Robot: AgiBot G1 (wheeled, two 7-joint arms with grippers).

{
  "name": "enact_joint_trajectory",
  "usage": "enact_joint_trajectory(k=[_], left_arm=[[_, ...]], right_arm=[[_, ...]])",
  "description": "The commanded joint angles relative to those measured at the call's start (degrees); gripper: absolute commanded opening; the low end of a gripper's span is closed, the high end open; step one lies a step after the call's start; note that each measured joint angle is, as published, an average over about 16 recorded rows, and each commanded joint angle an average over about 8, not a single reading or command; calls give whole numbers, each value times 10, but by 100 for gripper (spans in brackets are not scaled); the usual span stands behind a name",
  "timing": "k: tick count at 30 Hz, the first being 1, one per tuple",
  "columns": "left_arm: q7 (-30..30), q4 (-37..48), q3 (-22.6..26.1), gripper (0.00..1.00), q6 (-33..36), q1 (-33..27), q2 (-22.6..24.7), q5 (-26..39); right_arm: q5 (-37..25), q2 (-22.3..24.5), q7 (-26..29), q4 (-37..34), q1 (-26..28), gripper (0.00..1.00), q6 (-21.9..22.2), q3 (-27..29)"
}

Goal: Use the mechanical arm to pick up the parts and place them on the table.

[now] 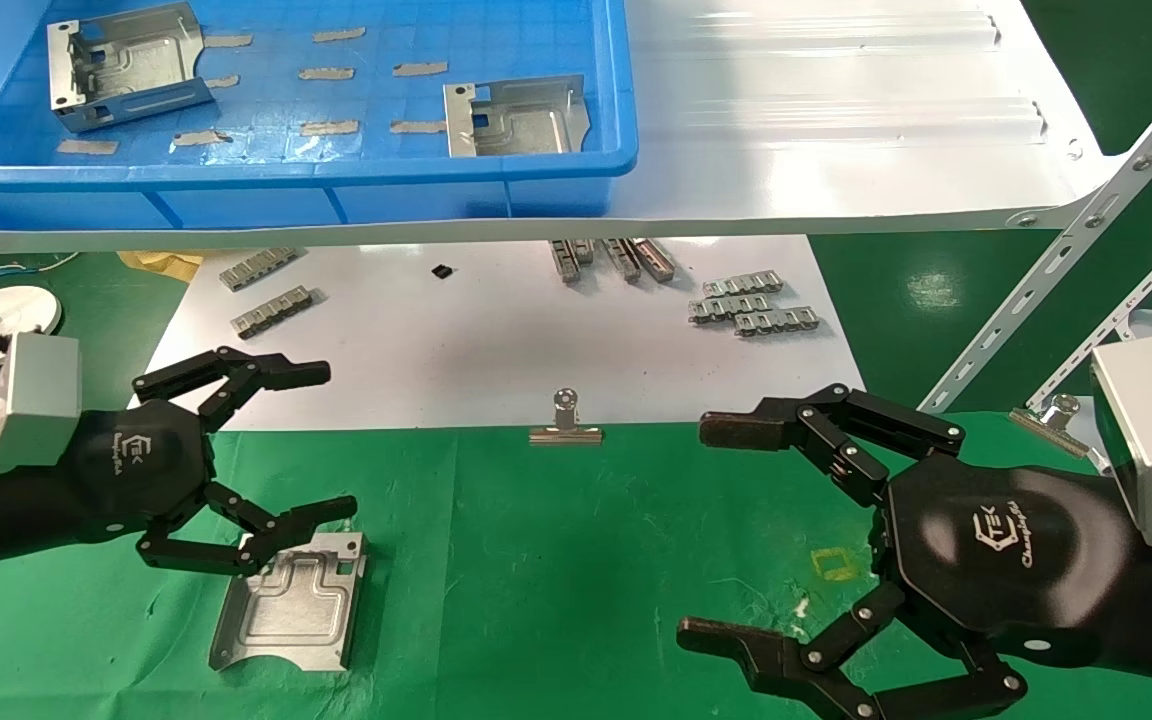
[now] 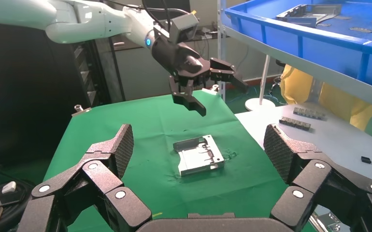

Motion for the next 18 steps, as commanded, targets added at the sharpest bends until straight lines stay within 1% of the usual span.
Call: enact_joint_trajectory(k=[1, 18], left_arm=[[-17, -21, -11, 100, -2, 10, -3, -2], [-162, -203, -102, 100, -19, 93, -24, -21]], right_arm=[[0, 0, 0, 0, 0, 100, 0, 0], [0, 0, 0, 0, 0, 100, 0, 0]])
